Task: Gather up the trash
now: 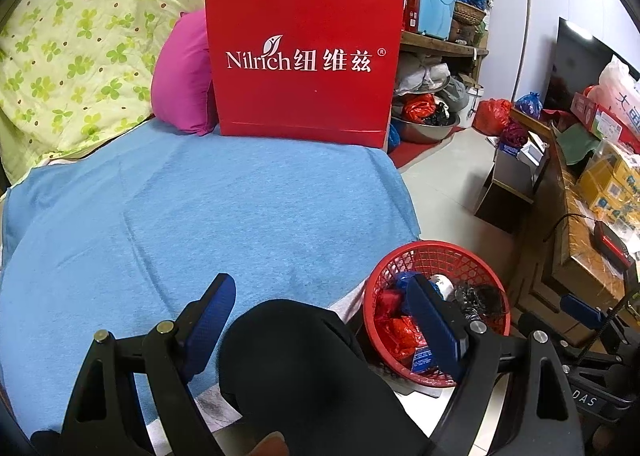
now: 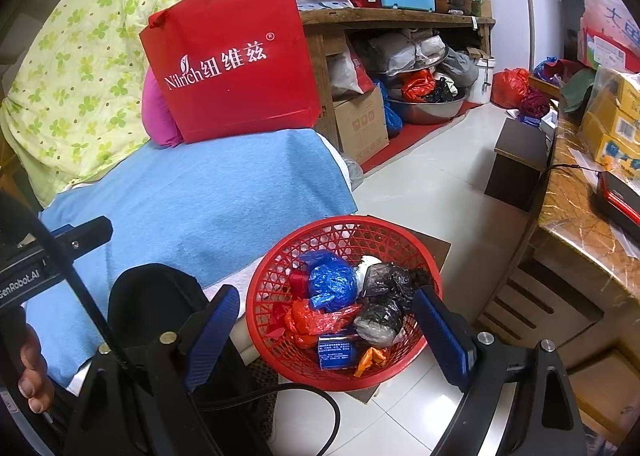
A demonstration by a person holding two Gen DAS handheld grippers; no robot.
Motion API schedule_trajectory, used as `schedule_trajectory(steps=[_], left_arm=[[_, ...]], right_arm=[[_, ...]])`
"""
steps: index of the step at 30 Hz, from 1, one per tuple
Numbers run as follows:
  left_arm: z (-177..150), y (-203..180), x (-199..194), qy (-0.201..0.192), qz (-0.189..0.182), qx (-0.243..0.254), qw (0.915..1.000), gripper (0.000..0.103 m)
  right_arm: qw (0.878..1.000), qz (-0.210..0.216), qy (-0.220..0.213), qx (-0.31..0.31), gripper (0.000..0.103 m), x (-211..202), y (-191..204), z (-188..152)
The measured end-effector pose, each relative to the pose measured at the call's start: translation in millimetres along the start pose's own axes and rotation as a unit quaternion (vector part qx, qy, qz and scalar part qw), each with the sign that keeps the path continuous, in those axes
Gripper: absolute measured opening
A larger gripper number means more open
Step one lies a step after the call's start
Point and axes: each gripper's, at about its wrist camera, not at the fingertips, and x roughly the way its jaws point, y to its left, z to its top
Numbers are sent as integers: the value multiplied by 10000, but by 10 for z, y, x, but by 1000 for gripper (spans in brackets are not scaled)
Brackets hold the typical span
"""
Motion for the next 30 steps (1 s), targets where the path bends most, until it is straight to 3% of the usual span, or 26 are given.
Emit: schedule_trajectory(steps=[30], left_arm=[[-28,-152,46,56,-166,229,9996,88]], right_arm=[[9999,-119,-78,-2,91,-36,-2,4]])
